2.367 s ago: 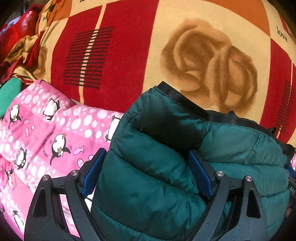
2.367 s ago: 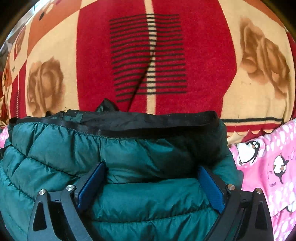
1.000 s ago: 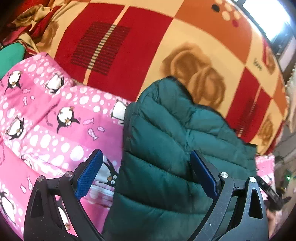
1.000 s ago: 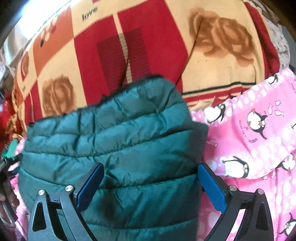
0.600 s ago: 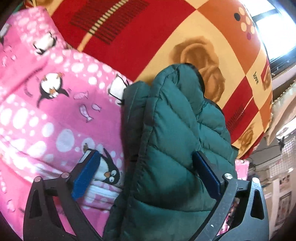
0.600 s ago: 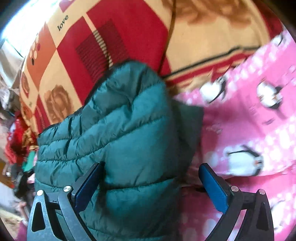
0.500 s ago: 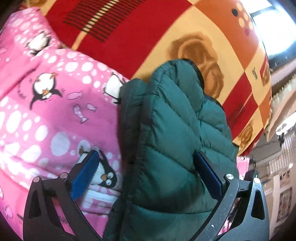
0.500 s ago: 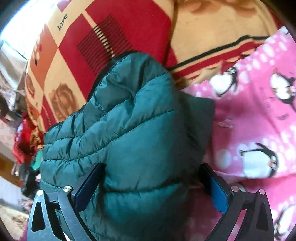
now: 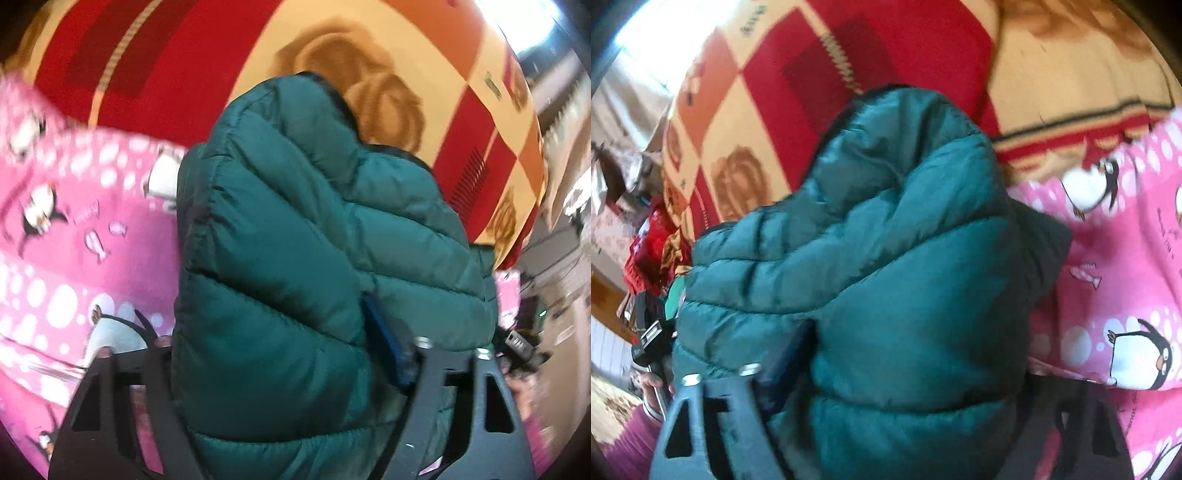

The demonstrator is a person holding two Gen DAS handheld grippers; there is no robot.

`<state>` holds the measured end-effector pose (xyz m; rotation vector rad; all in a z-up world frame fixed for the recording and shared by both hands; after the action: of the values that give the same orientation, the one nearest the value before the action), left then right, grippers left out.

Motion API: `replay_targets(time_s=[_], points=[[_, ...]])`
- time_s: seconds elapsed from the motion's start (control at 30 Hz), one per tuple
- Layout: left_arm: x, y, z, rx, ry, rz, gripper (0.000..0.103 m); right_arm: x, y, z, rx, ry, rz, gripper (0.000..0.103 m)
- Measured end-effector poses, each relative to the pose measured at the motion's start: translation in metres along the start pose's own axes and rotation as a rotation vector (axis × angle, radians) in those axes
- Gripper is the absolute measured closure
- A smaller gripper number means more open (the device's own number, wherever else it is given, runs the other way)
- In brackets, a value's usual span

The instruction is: Fold large clothes

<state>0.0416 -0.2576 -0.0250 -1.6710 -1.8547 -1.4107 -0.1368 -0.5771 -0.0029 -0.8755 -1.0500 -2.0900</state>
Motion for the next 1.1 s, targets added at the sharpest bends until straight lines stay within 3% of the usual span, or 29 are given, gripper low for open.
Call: replay_targets(time_s=[0.07,0.17,0.43,0.67,0.73,0.8,0.83,0.9,0.93,0.97,1.03,1.1], points=[[0.010,0.000,-0.007,-0.026,0.016,-0.023,0.054,0.011,0.001,0.004,-0.013,0.008,-0.021,0.051],[0.032,0.001,-0.021,-0.057,0.003,-0.048,0.065,0.029,0.002,0.013,-0.020,0.030,-0.049,0.062],[0.107,-0.025,-0.039,-0.101,-0.040,-0.047,0.068,0.085,-0.020,0.061,0.002,0.104,-0.073,0.066],[0.147,-0.086,-0.024,-0.071,-0.031,0.039,0.068,0.122,-0.089,0.083,-0.020,0.157,-0.005,0.066],[0.144,-0.103,-0.013,-0.062,0.002,0.062,0.063,0.118,-0.109,0.082,-0.039,0.136,0.027,0.065],[0.137,-0.115,0.004,-0.035,0.046,0.073,0.050,0.111,-0.124,0.072,-0.054,0.075,0.041,0.060],[0.130,-0.119,0.010,-0.016,0.055,0.077,0.046,0.106,-0.128,0.066,-0.077,0.047,0.041,0.053],[0.120,-0.122,0.022,0.017,0.059,0.063,0.025,0.094,-0.137,0.048,-0.093,-0.049,0.046,0.034],[0.119,-0.121,0.026,0.034,0.065,0.044,0.020,0.087,-0.139,0.043,-0.103,-0.080,0.047,0.027],[0.118,-0.119,0.029,0.050,0.072,0.027,0.016,0.084,-0.141,0.039,-0.122,-0.079,0.040,0.026],[0.122,-0.121,0.032,0.065,0.091,0.023,0.016,0.088,-0.139,0.038,-0.138,-0.099,0.026,0.026],[0.135,-0.121,0.027,0.031,0.159,0.000,0.016,0.100,-0.137,0.042,-0.114,-0.164,0.005,0.026]])
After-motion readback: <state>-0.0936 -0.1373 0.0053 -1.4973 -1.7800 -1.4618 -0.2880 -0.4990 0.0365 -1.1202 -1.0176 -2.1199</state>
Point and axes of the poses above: each gripper's, at about its wrist camera, not at the fingertips, and x roughly against the way its jaws point, z to its left, y to its top, the point moved 9 cm from there along -x, roughly the way its jaws point, and after that the axes turned 2 degrees about z, right-handed, at the moved point
